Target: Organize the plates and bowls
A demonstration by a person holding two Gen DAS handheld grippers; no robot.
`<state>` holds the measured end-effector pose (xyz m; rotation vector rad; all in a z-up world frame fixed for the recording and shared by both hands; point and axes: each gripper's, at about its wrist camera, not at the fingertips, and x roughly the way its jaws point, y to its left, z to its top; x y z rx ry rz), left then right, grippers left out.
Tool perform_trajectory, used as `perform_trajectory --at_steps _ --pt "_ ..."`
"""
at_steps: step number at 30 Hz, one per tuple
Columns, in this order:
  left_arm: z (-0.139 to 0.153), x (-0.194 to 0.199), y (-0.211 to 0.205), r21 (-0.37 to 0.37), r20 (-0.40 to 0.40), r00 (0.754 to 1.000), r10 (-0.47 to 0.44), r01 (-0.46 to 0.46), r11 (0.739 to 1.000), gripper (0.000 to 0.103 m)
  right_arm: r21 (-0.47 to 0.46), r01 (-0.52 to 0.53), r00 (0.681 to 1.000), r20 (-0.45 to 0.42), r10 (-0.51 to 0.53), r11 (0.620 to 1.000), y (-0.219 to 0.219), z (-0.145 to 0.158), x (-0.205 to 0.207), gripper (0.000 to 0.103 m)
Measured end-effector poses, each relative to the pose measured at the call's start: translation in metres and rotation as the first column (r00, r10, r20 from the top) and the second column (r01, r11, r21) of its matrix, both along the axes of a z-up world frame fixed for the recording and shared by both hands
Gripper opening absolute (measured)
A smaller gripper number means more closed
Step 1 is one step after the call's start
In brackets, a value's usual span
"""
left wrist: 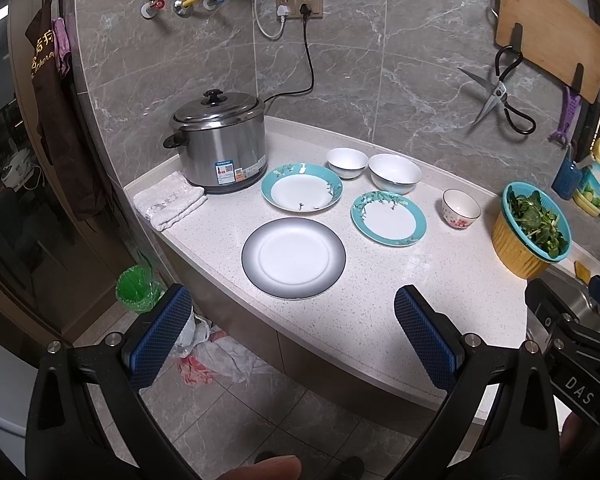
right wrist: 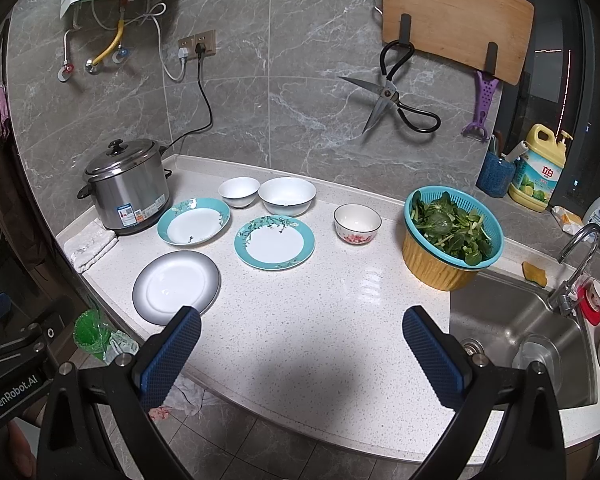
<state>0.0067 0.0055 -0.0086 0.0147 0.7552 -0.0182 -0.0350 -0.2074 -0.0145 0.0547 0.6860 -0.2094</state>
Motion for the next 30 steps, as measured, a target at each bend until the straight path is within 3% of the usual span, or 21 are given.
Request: perform_trajectory --at_steps 30 --pt "-0.0064 0.0056 0.0000 -0.003 -0.009 1.000 -0.003 0.003 1.000 0.103 -0.003 0.002 1.000 -0.005 -0.002 1.000 0.0024 -0.0004 0.0046 0.103"
